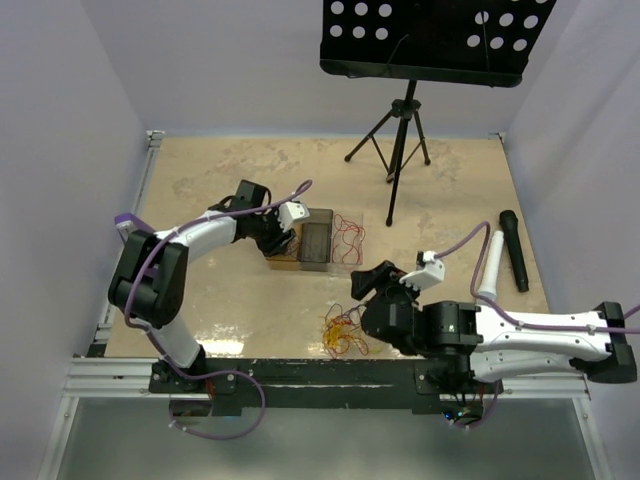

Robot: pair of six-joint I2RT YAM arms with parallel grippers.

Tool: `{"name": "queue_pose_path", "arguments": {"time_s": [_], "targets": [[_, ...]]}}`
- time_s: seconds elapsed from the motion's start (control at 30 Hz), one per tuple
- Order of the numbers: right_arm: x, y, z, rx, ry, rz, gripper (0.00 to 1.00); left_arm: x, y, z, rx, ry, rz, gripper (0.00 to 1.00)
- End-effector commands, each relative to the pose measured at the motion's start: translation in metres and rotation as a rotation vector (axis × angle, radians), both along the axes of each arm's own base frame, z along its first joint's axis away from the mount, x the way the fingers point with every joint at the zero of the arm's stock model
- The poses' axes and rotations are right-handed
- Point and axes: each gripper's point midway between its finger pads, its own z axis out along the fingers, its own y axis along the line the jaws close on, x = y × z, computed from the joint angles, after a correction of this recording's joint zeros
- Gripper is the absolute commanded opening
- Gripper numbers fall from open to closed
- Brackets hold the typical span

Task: Untangle the cables
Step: Place the cable in the bin.

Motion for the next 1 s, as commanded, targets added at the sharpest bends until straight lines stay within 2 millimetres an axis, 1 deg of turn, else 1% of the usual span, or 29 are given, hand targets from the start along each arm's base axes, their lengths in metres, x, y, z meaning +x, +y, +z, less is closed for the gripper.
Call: {"name": "queue_pose_path", "arguments": {"time_s": [0.0,0.1,0.13,0.2,0.27,0.3,0.37,0.4,0.43,0.47,0.53,0.57,0.63,0.73,0.83,0.97], "targets": [[0.039,0.023,0.029,-0.014,-0.07,0.057,0.69,0.002,0.0,0.035,-0.009,-0.043,0.014,0.51],[0.077,0.037,0.035,-0.05,-0.091,0.101,0.69,-0.005,0.004,0.057,-0.019,-0.043,0.017,0.54],[0.084,0.044,0.037,-0.074,-0.094,0.111,0.7,-0.006,0.008,0.065,-0.02,-0.045,0.022,0.55],[0.099,0.062,0.034,-0.125,-0.081,0.14,0.7,-0.007,0.012,0.084,-0.038,-0.051,0.026,0.57],[0.112,0.083,0.023,-0.172,-0.061,0.179,0.71,-0.007,0.016,0.101,-0.055,-0.051,0.024,0.62],[0.116,0.093,0.019,-0.182,-0.054,0.2,0.71,-0.008,0.019,0.108,-0.065,-0.044,0.024,0.68],[0.126,0.109,0.005,-0.195,-0.035,0.241,0.72,-0.009,0.027,0.117,-0.097,-0.021,0.029,0.89],[0.13,0.116,0.001,-0.185,-0.032,0.268,0.72,-0.008,0.032,0.123,-0.121,-0.015,0.038,0.99],[0.133,0.124,-0.006,-0.183,-0.025,0.3,0.72,-0.007,0.037,0.125,-0.139,-0.009,0.05,1.0],[0.136,0.132,-0.007,-0.17,-0.03,0.327,0.72,-0.006,0.044,0.125,-0.152,0.002,0.066,1.0],[0.141,0.142,-0.024,-0.181,0.0,0.381,0.72,-0.004,0.056,0.12,-0.15,0.018,0.09,1.0],[0.143,0.146,-0.036,-0.196,0.02,0.4,0.73,-0.004,0.062,0.118,-0.152,0.023,0.101,1.0],[0.148,0.148,-0.052,-0.218,0.05,0.418,0.74,-0.003,0.071,0.117,-0.163,0.022,0.121,1.0],[0.152,0.148,-0.068,-0.221,0.078,0.443,0.75,-0.006,0.075,0.116,-0.166,0.015,0.128,1.0],[0.16,0.148,-0.082,-0.218,0.106,0.454,0.76,-0.01,0.074,0.115,-0.169,0.009,0.123,1.0],[0.164,0.157,-0.093,-0.209,0.118,0.49,0.77,-0.011,0.076,0.111,-0.159,0.004,0.126,1.0]]}}
